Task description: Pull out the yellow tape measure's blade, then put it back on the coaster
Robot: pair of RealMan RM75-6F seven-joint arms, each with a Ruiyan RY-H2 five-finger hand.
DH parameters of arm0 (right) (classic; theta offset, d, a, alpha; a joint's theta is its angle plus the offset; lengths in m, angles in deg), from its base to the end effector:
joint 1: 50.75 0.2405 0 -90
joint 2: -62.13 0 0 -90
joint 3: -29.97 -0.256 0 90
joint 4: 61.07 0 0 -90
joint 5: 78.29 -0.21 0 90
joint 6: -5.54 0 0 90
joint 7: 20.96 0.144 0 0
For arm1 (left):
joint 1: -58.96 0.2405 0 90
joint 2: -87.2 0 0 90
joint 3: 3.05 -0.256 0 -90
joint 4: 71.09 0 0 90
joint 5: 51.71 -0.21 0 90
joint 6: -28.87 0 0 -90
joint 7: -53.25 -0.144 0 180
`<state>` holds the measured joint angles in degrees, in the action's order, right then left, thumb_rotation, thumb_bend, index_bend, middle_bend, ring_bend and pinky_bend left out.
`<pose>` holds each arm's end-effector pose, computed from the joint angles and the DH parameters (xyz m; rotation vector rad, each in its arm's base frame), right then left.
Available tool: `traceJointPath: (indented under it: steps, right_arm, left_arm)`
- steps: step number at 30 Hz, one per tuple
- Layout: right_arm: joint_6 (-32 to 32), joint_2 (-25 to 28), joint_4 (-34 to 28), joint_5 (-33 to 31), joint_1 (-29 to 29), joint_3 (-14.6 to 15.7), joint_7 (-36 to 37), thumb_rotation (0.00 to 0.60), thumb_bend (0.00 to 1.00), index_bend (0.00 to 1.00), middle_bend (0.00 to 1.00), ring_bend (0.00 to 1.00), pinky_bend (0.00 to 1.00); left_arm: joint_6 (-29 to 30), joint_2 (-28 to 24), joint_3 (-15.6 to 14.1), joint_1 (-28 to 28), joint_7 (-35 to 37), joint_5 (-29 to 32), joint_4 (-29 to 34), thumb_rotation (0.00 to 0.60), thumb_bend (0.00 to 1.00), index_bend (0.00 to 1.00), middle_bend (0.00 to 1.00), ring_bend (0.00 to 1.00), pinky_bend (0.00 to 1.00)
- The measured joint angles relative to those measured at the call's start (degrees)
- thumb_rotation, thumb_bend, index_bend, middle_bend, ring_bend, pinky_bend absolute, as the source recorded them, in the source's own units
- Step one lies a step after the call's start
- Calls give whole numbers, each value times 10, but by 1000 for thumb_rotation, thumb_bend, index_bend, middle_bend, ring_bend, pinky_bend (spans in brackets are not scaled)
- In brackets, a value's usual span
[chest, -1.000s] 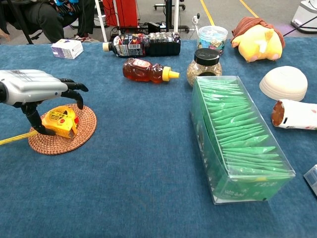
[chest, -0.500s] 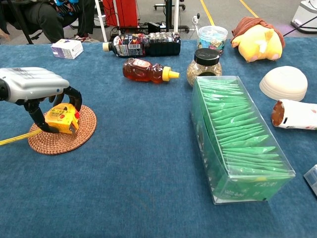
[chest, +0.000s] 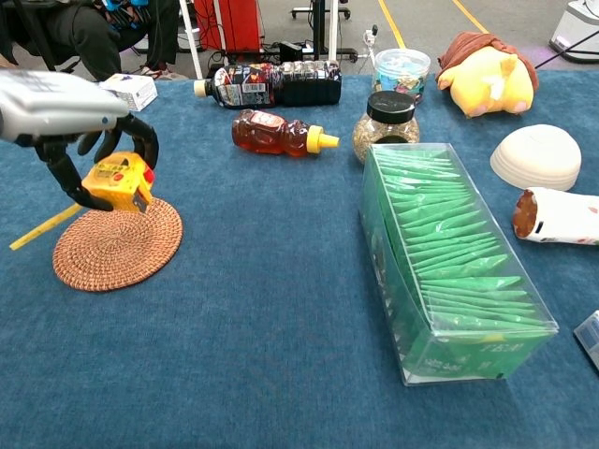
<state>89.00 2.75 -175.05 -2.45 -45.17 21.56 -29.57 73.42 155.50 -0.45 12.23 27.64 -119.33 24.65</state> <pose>-0.2519 -0.1950 0.1696 1.2267 -1.0553 0.9835 -0.1678 0.3352 0.0494 -2.1625 -0.6517 -0.5887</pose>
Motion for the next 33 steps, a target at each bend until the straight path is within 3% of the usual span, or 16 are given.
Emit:
traceJointPath:
  steps: [5, 14, 33]
  right_arm:
    - [-18, -6, -13, 12, 12, 1, 17, 600, 335, 154, 205, 159, 234]
    - [-44, -35, -31, 25, 39, -2, 37, 600, 306, 152, 205, 159, 243]
    - [-86, -101, -74, -19, 82, -27, 102, 599, 211, 70, 154, 137, 250]
  left_arm:
    - [-44, -48, 15, -34, 10, 3, 30, 592, 315, 582, 452, 491, 507]
    - [-89, -81, 38, -84, 27, 18, 48, 590, 335, 582, 452, 491, 507]
    - [-113, -96, 65, -175, 3, 99, 75, 590, 335, 582, 460, 491, 507]
